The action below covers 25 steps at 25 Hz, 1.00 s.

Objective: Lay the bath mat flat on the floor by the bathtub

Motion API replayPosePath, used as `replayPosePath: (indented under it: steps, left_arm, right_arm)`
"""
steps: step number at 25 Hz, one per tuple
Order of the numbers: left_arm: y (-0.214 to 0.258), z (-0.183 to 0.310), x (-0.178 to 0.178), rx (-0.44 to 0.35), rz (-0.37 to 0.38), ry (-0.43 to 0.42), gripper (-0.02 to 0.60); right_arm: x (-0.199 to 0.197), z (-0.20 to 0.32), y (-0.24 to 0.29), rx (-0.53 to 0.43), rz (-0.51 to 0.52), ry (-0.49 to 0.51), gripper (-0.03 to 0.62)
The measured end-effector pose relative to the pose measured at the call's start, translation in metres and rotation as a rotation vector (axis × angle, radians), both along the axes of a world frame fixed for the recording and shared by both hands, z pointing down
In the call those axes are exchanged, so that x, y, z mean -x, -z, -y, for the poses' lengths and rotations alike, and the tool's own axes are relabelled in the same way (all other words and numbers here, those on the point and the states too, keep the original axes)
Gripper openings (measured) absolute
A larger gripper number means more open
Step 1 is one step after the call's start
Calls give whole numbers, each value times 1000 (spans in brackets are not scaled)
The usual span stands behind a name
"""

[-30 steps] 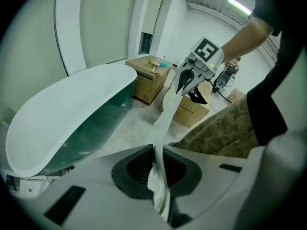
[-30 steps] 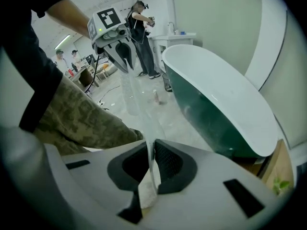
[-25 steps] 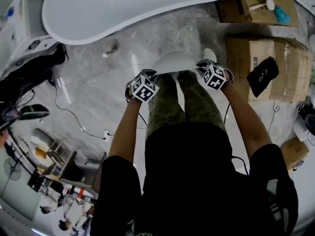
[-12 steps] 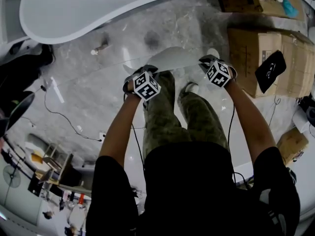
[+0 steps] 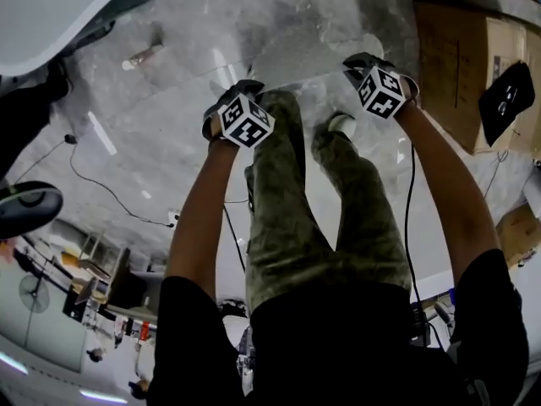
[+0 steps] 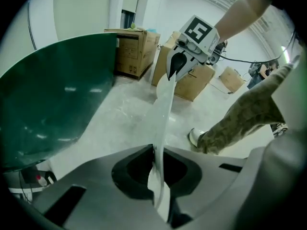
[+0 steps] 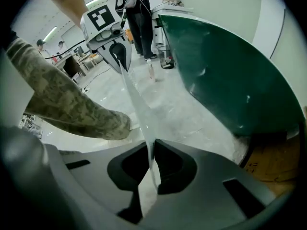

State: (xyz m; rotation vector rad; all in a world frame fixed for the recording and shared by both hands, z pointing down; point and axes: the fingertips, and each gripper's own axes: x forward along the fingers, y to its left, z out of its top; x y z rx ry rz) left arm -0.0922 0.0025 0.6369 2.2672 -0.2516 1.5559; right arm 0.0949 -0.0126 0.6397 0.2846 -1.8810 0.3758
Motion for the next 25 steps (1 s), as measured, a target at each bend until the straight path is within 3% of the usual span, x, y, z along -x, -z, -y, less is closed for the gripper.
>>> replayPosePath:
  steps: [7, 13, 20, 25]
  left_arm:
    - [-34, -11, 2, -27, 21, 25, 26]
    - [-69, 6, -3, -83, 70, -34, 26]
    - [-112, 42, 4, -135, 75, -16, 26]
    - [-117, 73, 4, -178, 101, 21, 26]
  right_arm:
    - [1, -17, -36, -10, 2, 75, 31]
    - [-3, -6, -77, -24, -14, 77, 31]
    - [5, 50, -110, -132, -1, 101, 31]
    - [6, 88, -113, -201, -7, 127, 31]
